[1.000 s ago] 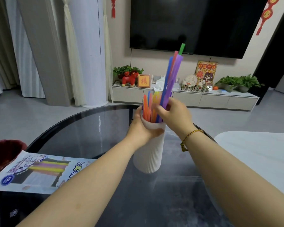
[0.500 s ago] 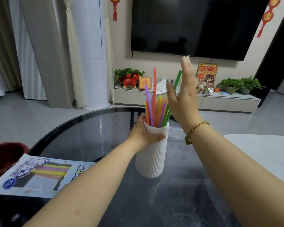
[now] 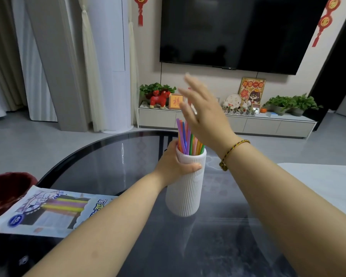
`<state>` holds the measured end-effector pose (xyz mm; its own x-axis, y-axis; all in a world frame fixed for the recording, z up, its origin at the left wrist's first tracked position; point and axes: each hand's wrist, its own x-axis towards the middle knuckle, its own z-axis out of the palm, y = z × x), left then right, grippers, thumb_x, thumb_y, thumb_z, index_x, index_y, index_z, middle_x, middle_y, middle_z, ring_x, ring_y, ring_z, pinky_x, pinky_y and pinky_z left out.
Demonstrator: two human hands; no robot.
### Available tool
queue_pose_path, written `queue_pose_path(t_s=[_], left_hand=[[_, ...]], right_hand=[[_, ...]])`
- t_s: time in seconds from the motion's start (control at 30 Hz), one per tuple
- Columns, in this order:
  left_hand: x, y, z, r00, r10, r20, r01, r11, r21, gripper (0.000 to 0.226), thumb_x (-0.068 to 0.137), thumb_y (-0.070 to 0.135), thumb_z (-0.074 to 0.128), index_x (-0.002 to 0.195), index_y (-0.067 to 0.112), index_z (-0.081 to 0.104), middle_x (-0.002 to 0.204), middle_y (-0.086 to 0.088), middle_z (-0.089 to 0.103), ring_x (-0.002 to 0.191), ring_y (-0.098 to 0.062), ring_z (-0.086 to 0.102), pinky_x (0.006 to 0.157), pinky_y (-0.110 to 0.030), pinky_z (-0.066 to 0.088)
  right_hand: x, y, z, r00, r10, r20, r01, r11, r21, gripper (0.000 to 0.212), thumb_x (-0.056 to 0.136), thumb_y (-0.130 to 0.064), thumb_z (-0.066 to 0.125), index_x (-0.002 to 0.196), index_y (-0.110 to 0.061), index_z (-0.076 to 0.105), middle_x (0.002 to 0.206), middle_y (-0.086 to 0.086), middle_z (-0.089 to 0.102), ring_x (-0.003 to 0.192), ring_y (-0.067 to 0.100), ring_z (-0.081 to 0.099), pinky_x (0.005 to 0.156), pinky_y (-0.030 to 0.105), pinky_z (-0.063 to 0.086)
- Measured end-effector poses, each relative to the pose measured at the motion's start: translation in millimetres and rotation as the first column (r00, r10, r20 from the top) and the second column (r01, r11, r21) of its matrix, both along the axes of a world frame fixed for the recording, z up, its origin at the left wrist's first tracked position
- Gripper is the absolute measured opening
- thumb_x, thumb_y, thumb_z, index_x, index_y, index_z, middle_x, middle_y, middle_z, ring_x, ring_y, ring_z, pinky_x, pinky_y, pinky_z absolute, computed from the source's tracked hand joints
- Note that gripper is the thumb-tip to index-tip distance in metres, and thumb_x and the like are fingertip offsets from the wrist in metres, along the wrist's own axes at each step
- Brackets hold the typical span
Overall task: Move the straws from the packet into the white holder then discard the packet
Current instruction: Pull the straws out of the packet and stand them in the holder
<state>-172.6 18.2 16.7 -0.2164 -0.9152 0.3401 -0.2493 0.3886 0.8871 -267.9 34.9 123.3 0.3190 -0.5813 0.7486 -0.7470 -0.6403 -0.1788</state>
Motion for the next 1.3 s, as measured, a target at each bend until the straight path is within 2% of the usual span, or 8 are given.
queue_pose_path(t_s=[0.2,0.3,0.43,0.6,0.77,0.93,1.1,1.3], left_hand=[[-4.4,-0.7,2.1,0.995,0.088,0.046,-0.088,0.996,-0.003,0.043,0.063,0.015,0.074,0.08,0.034,0.039,0.077,0.019,0.045,0.068,0.003,0.045,0.05,0.005,0.035],[1.2,4.0,3.3,0.991,0.047,0.126,-0.05,0.999,0.021,0.06,0.067,0.023,0.073,0.116,0.028,0.039,0.094,0.019,0.044,0.083,0.0,0.047,0.057,-0.004,0.037],[28.7,18.4,-9.2,0.983,0.078,0.166,-0.102,0.984,0.145,0.085,0.073,0.034,0.069,0.14,0.023,0.017,0.14,0.001,0.037,0.129,-0.019,0.035,0.096,-0.025,0.031],[87.5,56.4,-46.5,0.922,0.278,0.271,-0.319,0.94,0.119,0.048,0.086,0.029,0.054,0.131,0.019,0.04,0.144,-0.003,0.036,0.13,-0.019,0.035,0.099,-0.025,0.026],[151.2,99.6,-92.9,0.721,0.523,0.454,-0.596,0.803,0.022,0.038,0.087,0.02,0.053,0.124,0.013,0.051,0.143,-0.006,0.039,0.129,-0.026,0.038,0.106,-0.035,0.028],[181.0,126.9,-125.8,0.626,0.558,0.544,-0.686,0.727,0.044,0.048,0.09,0.036,0.043,0.133,0.015,0.038,0.149,-0.008,0.03,0.136,-0.025,0.025,0.112,-0.038,0.02],[182.8,125.0,-133.6,0.612,0.537,0.58,-0.68,0.733,0.04,0.051,0.091,0.041,0.037,0.137,0.02,0.03,0.151,-0.003,0.023,0.14,-0.02,0.016,0.113,-0.037,0.014],[183.3,125.4,-132.3,0.635,0.592,0.497,-0.7,0.713,0.046,0.047,0.09,0.039,0.04,0.132,0.017,0.039,0.147,-0.003,0.031,0.135,-0.021,0.027,0.109,-0.037,0.024]], right_hand=[[-10.5,5.5,-26.6,0.983,-0.028,-0.181,0.045,0.995,0.089,0.03,0.094,-0.014,0.04,0.109,0.001,0.061,0.122,0.014,0.062,0.12,0.029,0.049,0.096,0.024,0.028],[-12.0,9.5,-25.9,0.979,-0.061,-0.196,0.076,0.995,0.069,0.032,0.094,-0.016,0.042,0.119,-0.004,0.056,0.13,0.012,0.057,0.131,0.027,0.039,0.11,0.031,0.022],[-4.1,23.1,-28.0,0.988,-0.089,-0.124,0.082,0.995,-0.064,0.033,0.087,-0.011,0.047,0.118,0.0,0.057,0.127,0.018,0.058,0.128,0.036,0.043,0.109,0.038,0.025],[22.6,45.3,-63.6,0.999,-0.014,-0.044,0.004,0.975,-0.224,0.022,0.078,-0.005,0.051,0.093,0.003,0.065,0.096,0.02,0.069,0.095,0.033,0.06,0.089,0.031,0.039],[56.4,58.2,-132.1,0.998,0.062,-0.008,-0.06,0.988,0.139,0.019,0.074,-0.002,0.063,0.092,0.002,0.065,0.095,0.018,0.068,0.091,0.035,0.061,0.082,0.039,0.053],[80.6,60.6,-188.1,0.977,-0.208,0.041,0.104,0.637,0.764,0.04,0.09,-0.028,0.049,0.124,-0.006,0.049,0.129,0.01,0.054,0.122,0.029,0.036,0.1,0.032,0.031],[102.3,60.0,-208.2,0.942,-0.334,-0.024,0.166,0.402,0.901,0.042,0.086,-0.04,0.049,0.118,-0.013,0.056,0.129,0.008,0.054,0.124,0.032,0.033,0.099,0.037,0.034],[120.4,57.7,-211.7,0.831,-0.485,0.272,-0.031,0.447,0.894,0.014,0.082,-0.024,0.054,0.073,-0.013,0.057,0.107,0.011,0.057,0.108,0.029,0.042,0.087,0.033,0.04]])
